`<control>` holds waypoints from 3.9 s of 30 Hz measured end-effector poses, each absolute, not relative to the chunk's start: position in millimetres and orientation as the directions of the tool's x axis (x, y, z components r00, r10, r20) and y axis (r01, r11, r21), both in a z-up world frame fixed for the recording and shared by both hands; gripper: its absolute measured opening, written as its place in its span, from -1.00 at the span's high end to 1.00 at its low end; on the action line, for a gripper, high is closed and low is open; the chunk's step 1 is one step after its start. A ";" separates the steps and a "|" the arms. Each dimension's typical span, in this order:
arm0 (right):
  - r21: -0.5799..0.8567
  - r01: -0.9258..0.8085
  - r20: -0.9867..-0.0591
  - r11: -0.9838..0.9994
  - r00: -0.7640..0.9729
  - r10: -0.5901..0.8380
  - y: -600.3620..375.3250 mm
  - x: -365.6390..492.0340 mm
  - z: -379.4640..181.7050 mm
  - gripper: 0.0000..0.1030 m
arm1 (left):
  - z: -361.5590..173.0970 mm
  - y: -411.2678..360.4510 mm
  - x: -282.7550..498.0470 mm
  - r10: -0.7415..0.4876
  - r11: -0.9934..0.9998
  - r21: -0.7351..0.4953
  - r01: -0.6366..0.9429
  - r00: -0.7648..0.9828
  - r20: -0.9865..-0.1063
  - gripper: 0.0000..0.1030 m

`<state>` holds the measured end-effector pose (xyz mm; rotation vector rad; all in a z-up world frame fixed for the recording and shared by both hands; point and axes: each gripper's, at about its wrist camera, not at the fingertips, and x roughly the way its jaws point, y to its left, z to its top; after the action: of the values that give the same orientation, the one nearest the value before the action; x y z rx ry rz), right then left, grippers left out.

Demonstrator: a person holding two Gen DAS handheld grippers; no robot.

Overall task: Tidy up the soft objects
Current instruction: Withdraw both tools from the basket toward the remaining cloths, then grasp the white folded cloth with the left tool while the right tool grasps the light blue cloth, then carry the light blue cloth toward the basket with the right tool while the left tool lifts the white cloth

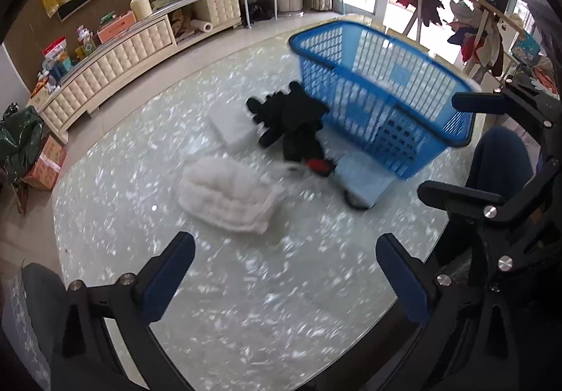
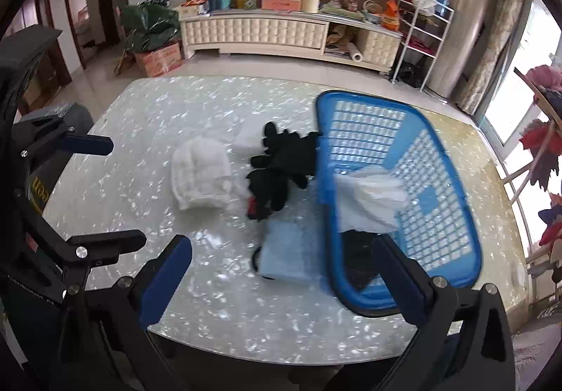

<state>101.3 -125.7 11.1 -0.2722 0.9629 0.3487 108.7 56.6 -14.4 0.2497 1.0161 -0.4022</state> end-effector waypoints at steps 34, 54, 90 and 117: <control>-0.082 -0.521 -0.953 0.850 0.290 0.086 -64.2 128.6 -112.5 -0.96 | -95.3 95.7 160.3 -0.187 0.809 0.028 0.587 0.302 -0.935 -0.99; -0.087 -0.379 -0.968 0.921 0.251 0.012 -112.3 160.7 -142.7 -0.51 | -151.6 67.7 204.9 -0.238 0.745 -0.003 0.667 0.262 -0.935 -0.43; 0.044 -0.391 -0.941 0.919 0.294 0.170 -130.5 151.6 -86.7 0.88 | -113.9 65.8 167.0 -0.221 0.797 -0.013 0.604 0.270 -0.937 0.77; 0.057 -0.425 -0.860 0.903 0.439 0.261 -166.9 98.0 5.3 0.88 | -22.7 8.2 96.5 -0.293 0.837 -0.025 0.547 0.409 -0.864 0.89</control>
<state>98.0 -166.9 5.3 -0.1773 1.0325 0.4288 96.5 8.2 -22.7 0.2802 1.0208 -0.5376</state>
